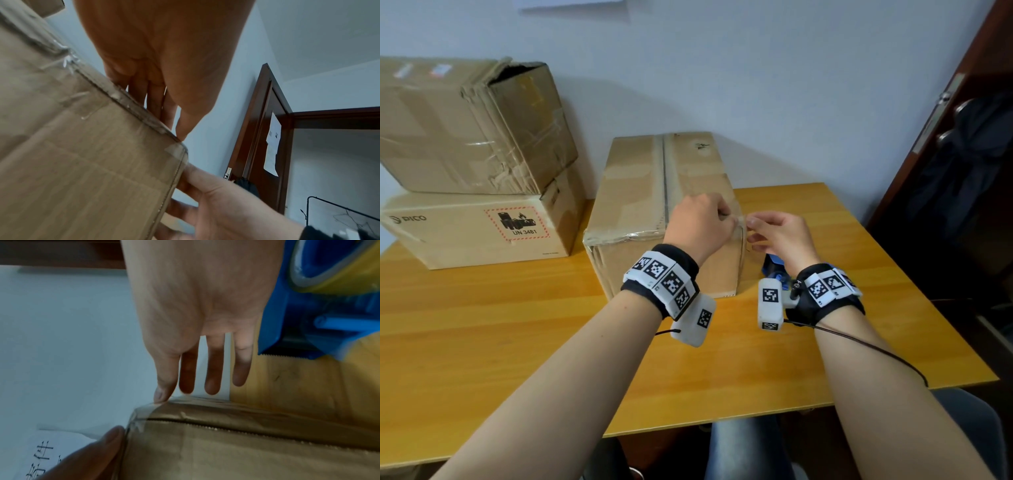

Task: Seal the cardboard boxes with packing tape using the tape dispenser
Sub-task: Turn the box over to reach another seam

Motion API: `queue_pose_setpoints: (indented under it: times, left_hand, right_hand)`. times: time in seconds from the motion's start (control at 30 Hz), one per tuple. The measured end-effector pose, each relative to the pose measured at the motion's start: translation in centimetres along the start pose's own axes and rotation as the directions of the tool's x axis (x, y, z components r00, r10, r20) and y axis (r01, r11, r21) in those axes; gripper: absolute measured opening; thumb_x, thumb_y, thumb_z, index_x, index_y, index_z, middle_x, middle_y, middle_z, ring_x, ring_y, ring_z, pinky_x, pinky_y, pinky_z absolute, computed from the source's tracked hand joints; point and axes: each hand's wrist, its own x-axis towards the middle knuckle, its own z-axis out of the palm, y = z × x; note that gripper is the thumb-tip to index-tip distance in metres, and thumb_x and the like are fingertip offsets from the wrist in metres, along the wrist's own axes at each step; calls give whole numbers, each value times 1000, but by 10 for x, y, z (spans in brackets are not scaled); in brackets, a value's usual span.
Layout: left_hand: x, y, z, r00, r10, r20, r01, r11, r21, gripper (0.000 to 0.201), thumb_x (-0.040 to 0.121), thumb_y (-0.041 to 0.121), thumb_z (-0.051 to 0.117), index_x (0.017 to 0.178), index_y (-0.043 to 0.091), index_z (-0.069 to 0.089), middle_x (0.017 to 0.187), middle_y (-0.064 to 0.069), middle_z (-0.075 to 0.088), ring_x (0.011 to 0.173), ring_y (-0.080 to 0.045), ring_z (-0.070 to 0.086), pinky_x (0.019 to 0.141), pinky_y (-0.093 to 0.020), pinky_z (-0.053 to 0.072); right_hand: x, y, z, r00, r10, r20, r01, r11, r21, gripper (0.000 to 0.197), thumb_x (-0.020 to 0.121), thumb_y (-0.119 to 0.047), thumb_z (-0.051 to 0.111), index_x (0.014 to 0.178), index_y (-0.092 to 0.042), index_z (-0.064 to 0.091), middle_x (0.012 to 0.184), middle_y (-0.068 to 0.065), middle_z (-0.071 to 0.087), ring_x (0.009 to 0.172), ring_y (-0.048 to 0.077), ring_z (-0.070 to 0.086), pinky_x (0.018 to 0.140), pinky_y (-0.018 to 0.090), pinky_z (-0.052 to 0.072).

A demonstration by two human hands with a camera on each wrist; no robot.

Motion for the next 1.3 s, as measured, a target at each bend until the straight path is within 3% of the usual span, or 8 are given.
queue_pose_setpoints:
  times: [0.13,0.27,0.37,0.63,0.8,0.97,1.1,1.3]
  left_hand:
    - [3,0,-3,1000,-24,13,24,1000,5,19,88,34,68,100,20,74,96,5,73,94,-14,66,84,-30,55]
    - [3,-1,-3,999,-29,29,29,1000,2,20,88,36,69,100,21,75,95,6,73,94,-13,66,83,-29,55]
    - [3,-3,-3,999,-31,22,31,1000,1,21,88,38,69,100,22,75,96,6,73,94,-13,66,82,-29,55]
    - [4,-10,-1,999,-39,19,40,999,-36,20,86,40,70,99,26,76,93,10,73,90,-9,67,78,-25,55]
    - [5,-12,0,999,-45,26,46,998,-35,18,85,42,71,96,29,76,92,11,73,90,-10,67,80,-29,57]
    - [4,-10,-1,999,-40,15,41,999,-28,19,85,41,71,96,26,76,91,9,73,90,-12,68,80,-30,58]
    - [2,-9,-1,999,-38,21,38,999,-22,26,82,45,75,99,26,75,93,10,73,92,-11,67,81,-30,57]
    - [2,-10,-4,998,-34,61,35,999,-7,38,74,44,84,105,25,73,101,8,72,98,-12,65,86,-32,55]
  right_hand:
    - [3,3,0,997,66,-25,-67,998,-2,12,86,-26,80,94,-22,72,100,5,75,75,18,70,79,44,62]
    - [6,-3,-7,995,72,-67,-80,988,-128,26,84,-26,82,101,-15,65,89,3,68,63,17,64,70,40,60]
    - [3,-12,-9,999,44,-21,-44,999,-22,20,91,-26,74,100,-9,70,83,9,66,58,19,60,63,36,59]
    - [-8,-21,2,1000,17,22,-16,999,-41,29,81,-32,84,99,-11,78,94,4,78,68,22,68,70,41,62]
    - [-3,-15,7,984,177,34,-179,980,83,22,82,-31,83,90,-13,73,93,1,74,76,21,66,71,39,60]
    - [-5,-4,10,930,334,152,-362,904,226,42,71,-46,84,95,-18,64,92,0,69,80,21,61,74,37,46]
    - [-7,-2,6,966,243,85,-256,944,206,30,85,-39,78,98,-14,71,92,3,70,75,21,62,67,32,51]
    - [-13,-5,4,996,93,-12,-90,986,140,18,88,-29,77,99,-16,77,95,-1,78,78,18,70,74,38,59]
